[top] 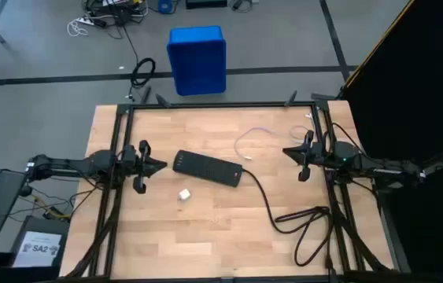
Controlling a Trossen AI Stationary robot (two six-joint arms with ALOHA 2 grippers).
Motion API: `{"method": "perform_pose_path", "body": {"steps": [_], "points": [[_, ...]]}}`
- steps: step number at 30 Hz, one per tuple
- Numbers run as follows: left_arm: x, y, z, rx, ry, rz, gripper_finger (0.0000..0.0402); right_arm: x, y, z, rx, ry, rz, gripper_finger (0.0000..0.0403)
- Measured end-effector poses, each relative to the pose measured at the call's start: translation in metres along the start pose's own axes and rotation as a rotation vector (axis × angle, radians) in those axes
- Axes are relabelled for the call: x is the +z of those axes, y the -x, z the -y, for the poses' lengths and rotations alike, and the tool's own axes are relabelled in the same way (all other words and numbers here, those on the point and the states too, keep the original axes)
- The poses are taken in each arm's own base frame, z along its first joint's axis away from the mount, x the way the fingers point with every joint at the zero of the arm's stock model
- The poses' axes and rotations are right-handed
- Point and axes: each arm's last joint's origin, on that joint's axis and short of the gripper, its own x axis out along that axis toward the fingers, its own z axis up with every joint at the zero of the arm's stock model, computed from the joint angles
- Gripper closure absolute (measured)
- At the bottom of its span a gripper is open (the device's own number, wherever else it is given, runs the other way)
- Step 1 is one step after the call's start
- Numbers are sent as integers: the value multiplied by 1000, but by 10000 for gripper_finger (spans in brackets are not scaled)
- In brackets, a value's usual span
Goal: Insert USB
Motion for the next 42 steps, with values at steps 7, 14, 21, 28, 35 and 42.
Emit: {"method": "perform_pose_path", "body": {"steps": [7,14,21,28,35,42], "points": [[0,0,0,0,0,0,401,0,0,0,0,0,0,394],[0,0,0,0,0,0,401,0,0,0,0,0,0,400],[0,0,0,0,0,0,401,0,0,0,1,0,0,397],[0,0,0,0,0,0,401,0,0,0,1,0,0,397],[0,0,0,0,0,0,401,0,0,0,1,0,0,401],[0,0,0,0,0,0,401,0,0,0,0,0,0,394]]}}
